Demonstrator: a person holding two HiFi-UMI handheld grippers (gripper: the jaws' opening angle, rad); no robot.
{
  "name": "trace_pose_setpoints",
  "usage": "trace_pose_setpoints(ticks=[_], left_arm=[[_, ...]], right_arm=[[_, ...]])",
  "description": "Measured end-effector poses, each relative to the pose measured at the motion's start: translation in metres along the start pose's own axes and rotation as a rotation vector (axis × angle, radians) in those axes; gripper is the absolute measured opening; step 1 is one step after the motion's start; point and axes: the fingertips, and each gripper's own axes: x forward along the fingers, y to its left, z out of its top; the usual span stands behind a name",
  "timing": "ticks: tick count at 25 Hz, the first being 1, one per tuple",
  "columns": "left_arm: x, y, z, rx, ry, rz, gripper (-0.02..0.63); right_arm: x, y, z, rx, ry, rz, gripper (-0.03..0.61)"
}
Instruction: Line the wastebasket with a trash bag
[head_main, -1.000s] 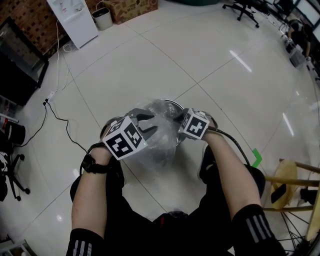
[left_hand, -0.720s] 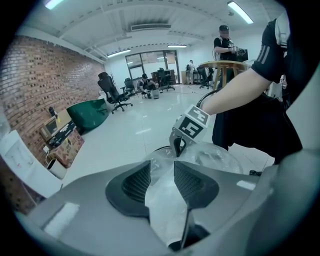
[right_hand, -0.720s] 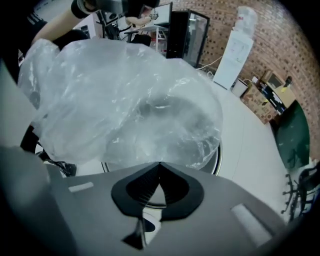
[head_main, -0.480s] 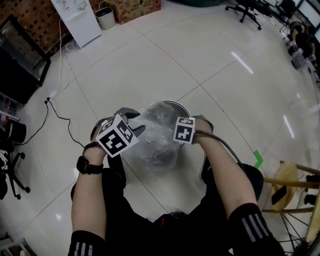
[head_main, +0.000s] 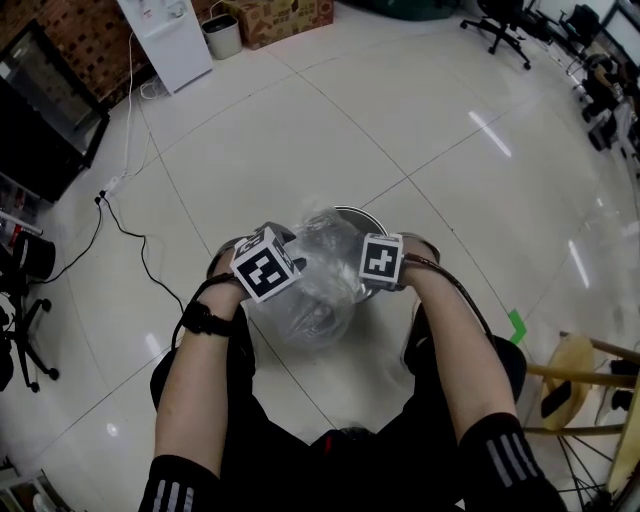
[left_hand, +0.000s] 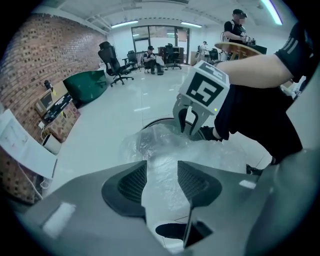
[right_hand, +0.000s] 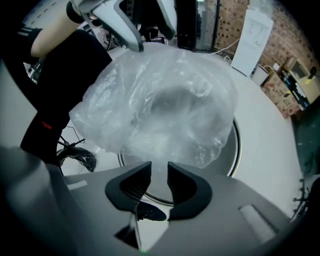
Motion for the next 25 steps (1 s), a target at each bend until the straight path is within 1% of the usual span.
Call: trace_pose_setpoints(ticks=[2,3,6,9,11,13,15,17,18,20,23,25], left_arm=[[0.003,-0.003,0.005,-0.001,-0.01,-0.011,0.187],[0.004,-0.005,0.007,-0.002,-0.012,-0.015,0.187],[0.009,-0.011,0.009,0.002,-0.012,-0.029,0.187],[0.013,-0.014,0.008,0.004,-0.012,-0.041,0.187],[0.013,-0.016,0.01,0.008,-0.013,-0.047,0.187],[0.013,-0.019,0.013,0.015,-0.02,-0.055,0.187],[0.012,-0.021,0.016,0.025,-0.025,-0.061,0.187],[0.01,-0.021,0.019,0.032,-0.03,-0.06,0.187],[0.007,-0.02,0.02,0.031,-0.034,-0.057,0.187],[0.0,-0.015,0.022,0.026,-0.045,-0.048,0.187],[-0.014,-0.003,0.017,0.011,-0.054,-0.027,0.187],[-0.021,0.007,0.013,-0.001,-0.053,-0.01,0.187]], right_arm=[[-0.015,0.007,0.004,0.037,-0.046,0.054,0.118],[-0.025,0.005,0.006,0.05,-0.072,0.049,0.121],[-0.055,-0.02,0.024,0.038,-0.181,-0.062,0.146],[-0.081,-0.034,0.061,-0.039,-0.332,-0.179,0.172],[-0.094,-0.038,0.086,-0.052,-0.447,-0.221,0.193],[-0.101,-0.042,0.109,-0.04,-0.554,-0.242,0.196],[-0.098,-0.045,0.127,-0.024,-0.611,-0.252,0.196],[-0.086,-0.042,0.137,-0.022,-0.604,-0.234,0.196],[-0.074,-0.039,0.138,-0.026,-0.575,-0.214,0.195],[-0.045,-0.035,0.127,-0.034,-0.472,-0.18,0.189],[-0.002,-0.034,0.098,-0.04,-0.31,-0.157,0.176],[0.02,-0.033,0.081,-0.064,-0.222,-0.147,0.176]])
